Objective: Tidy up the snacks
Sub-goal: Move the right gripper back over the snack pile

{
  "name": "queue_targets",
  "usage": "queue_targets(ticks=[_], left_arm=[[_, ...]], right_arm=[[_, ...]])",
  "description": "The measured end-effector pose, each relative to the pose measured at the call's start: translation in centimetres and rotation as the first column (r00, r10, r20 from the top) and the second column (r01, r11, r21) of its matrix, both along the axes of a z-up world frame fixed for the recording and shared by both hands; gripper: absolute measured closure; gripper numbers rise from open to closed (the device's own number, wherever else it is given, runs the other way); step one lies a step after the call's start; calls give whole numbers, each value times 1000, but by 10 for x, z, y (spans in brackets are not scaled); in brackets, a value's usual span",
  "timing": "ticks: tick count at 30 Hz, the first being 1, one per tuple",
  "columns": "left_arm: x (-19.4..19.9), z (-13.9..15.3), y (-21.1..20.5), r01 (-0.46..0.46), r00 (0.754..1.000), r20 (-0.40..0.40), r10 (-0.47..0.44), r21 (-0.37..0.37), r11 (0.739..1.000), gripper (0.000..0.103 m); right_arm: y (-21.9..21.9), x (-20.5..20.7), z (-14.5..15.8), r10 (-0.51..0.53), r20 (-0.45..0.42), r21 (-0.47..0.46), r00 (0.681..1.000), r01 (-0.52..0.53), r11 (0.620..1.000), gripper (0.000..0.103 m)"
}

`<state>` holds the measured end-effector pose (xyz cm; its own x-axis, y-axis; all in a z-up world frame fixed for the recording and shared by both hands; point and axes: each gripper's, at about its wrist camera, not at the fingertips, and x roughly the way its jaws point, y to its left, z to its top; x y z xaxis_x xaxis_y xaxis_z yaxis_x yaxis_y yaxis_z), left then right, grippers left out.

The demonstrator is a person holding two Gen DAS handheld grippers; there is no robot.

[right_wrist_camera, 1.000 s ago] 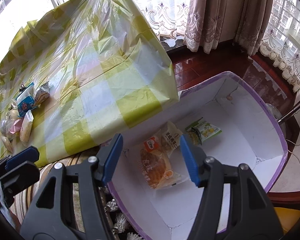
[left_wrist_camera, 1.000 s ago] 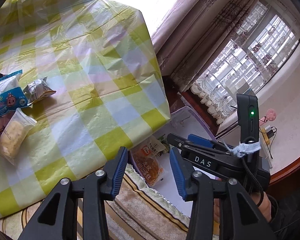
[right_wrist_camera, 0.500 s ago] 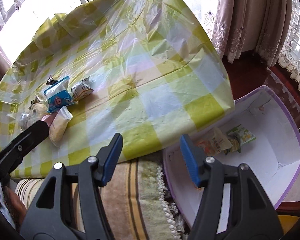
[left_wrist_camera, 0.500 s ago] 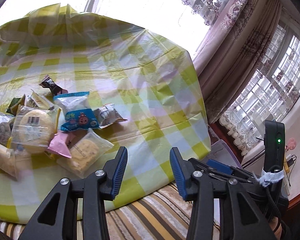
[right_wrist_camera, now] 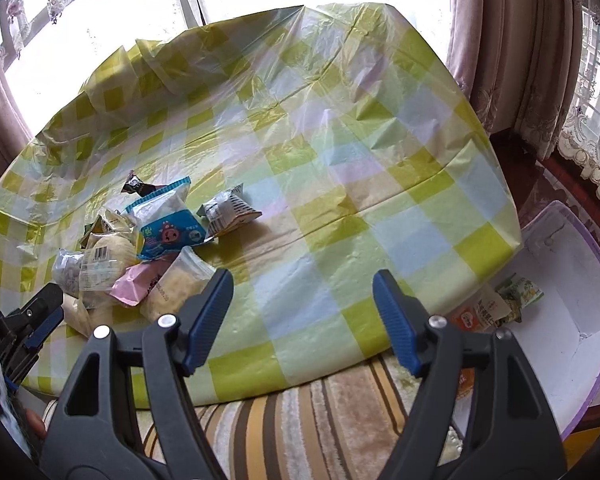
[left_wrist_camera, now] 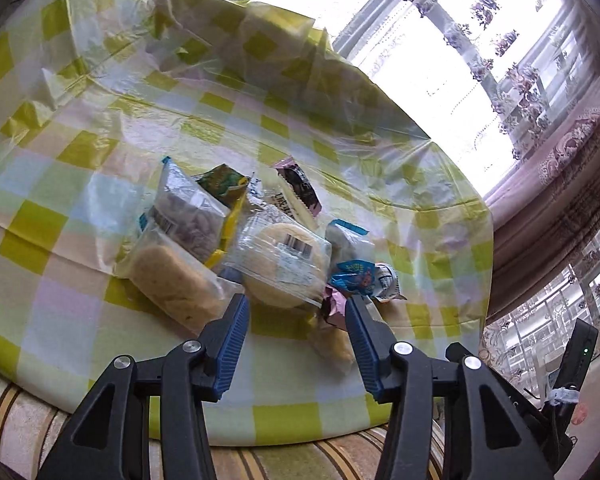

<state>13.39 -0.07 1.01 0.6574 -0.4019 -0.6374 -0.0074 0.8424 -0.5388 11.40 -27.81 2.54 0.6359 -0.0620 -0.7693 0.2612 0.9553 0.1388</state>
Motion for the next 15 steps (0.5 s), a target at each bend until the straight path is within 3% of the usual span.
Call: queue_targets(ticks=[9,15], left_arm=[[-1,-27,44,-127,987,-112,118,-80,989,41],[8,-46,55,-158,973,-197,123,-172,972,36]], right_arm=[[43,21,-13,85,-29,-30,996,-86,996,26],[51,32,-19,92,-38,-20,995,-92,996,26]])
